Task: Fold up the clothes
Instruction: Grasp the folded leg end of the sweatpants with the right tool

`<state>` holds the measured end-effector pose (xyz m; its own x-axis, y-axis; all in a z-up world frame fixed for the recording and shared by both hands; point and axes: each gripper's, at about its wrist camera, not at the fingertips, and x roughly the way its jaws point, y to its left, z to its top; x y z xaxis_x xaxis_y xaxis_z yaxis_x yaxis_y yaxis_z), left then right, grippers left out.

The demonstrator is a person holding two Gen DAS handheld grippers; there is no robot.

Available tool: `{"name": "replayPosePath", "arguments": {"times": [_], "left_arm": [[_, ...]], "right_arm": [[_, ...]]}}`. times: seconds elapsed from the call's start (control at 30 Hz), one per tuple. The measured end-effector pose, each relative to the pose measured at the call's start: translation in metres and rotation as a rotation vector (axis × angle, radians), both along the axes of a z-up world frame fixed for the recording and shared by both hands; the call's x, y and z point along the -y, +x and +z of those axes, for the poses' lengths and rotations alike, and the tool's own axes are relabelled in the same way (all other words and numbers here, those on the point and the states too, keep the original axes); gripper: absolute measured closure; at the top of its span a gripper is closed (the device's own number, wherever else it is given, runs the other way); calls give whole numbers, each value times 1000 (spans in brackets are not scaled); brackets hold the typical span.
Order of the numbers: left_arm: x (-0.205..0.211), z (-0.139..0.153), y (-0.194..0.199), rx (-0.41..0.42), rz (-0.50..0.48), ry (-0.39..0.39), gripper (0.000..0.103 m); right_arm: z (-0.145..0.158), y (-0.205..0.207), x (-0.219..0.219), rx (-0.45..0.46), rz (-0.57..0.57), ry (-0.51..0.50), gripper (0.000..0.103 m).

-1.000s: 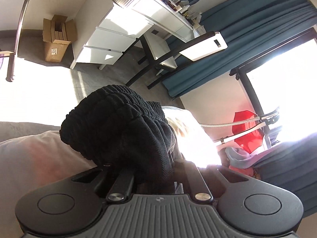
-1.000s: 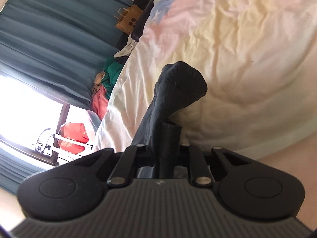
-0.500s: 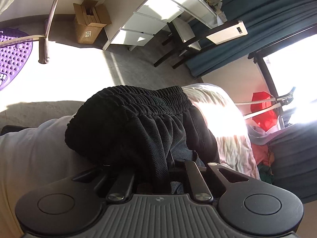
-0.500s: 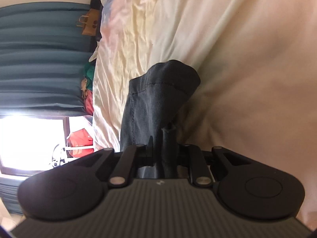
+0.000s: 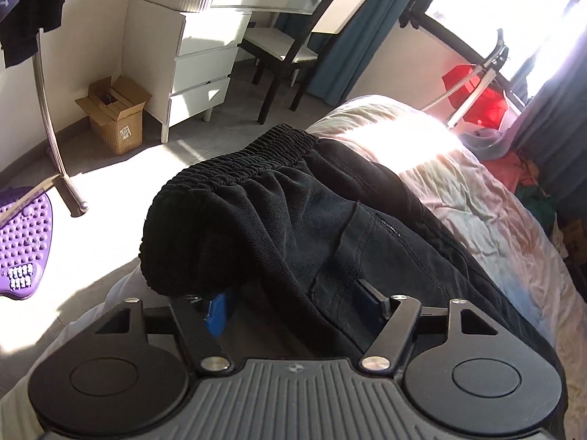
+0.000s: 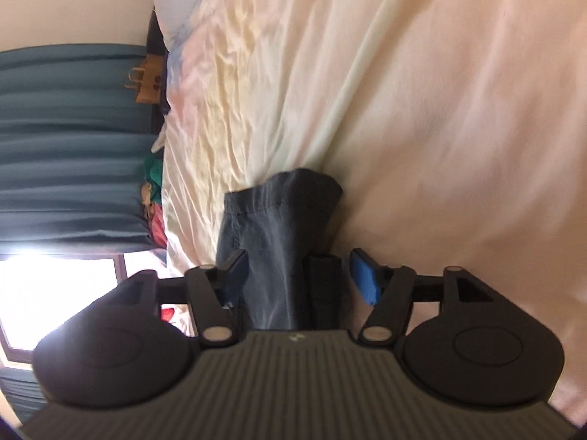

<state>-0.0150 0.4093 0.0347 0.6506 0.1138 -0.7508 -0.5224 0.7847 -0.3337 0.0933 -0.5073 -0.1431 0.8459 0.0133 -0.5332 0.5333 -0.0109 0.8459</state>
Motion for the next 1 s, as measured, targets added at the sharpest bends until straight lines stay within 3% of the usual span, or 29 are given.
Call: {"name": "replayPosePath", "arguments": {"times": [0.23, 0.33, 0.6, 0.63, 0.7, 0.8, 0.87, 0.93, 1.0], "left_arm": [[90, 43, -23, 58, -191, 309, 14], [132, 48, -13, 75, -232, 373, 13], [270, 36, 43, 242, -418, 369, 7], [284, 31, 50, 259, -432, 362, 7], [311, 11, 68, 297, -463, 347, 6], [331, -23, 92, 275, -464, 316, 6], [332, -40, 101, 224, -476, 304, 8], [328, -51, 97, 234, -494, 342, 8], [325, -52, 94, 232, -487, 330, 8]], "right_arm": [[20, -26, 1, 92, -17, -73, 38], [25, -17, -3, 102, 32, -94, 38], [10, 3, -16, 86, 186, -16, 39], [9, 6, -18, 86, 204, -18, 44], [7, 12, -22, 86, 241, -24, 48], [5, 23, -27, 68, 292, -54, 54], [4, 32, -30, 34, 319, -100, 63], [4, 39, -33, -7, 335, -148, 90], [5, 41, -35, -37, 333, -186, 97]]}}
